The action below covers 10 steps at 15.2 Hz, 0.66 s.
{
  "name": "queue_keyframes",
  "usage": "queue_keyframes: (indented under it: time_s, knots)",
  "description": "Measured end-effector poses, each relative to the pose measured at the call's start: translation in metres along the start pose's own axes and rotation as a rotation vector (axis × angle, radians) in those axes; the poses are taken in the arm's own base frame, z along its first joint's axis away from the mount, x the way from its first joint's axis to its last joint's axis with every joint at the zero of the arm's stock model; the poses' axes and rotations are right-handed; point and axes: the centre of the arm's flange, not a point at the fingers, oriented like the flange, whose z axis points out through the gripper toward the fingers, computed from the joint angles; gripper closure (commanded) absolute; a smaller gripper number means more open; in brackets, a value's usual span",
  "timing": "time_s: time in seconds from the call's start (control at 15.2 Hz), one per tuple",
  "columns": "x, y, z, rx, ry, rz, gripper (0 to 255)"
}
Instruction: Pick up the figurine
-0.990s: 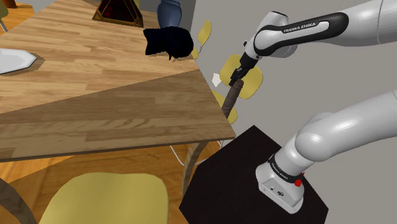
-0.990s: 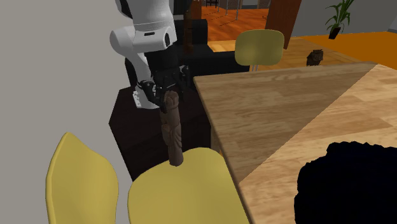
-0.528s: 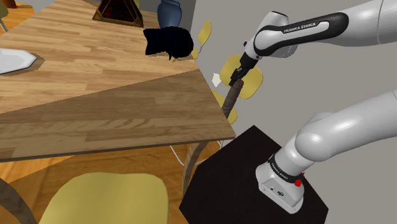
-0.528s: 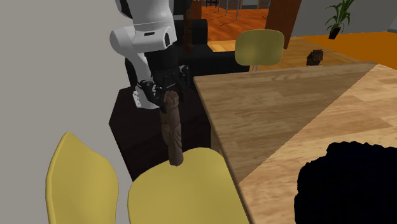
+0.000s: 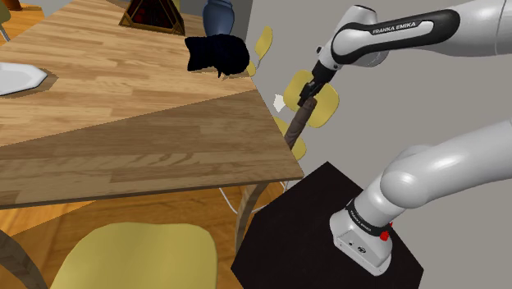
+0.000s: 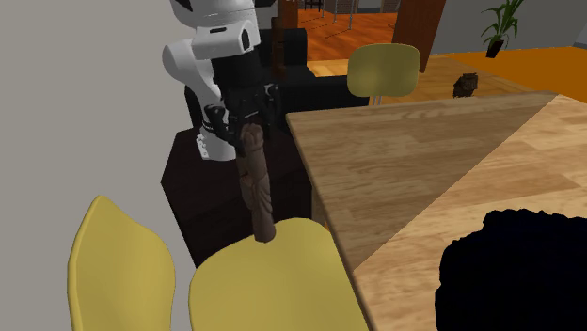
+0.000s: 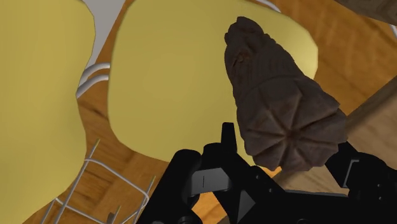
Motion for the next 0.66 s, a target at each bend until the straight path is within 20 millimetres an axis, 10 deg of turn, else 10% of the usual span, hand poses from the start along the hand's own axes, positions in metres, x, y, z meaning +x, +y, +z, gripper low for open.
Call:
queue_keyframes:
  time_s: [0.66]
  knots:
    - [0.007, -0.001, -0.050, 0.000, 0.000, 0.000, 255]
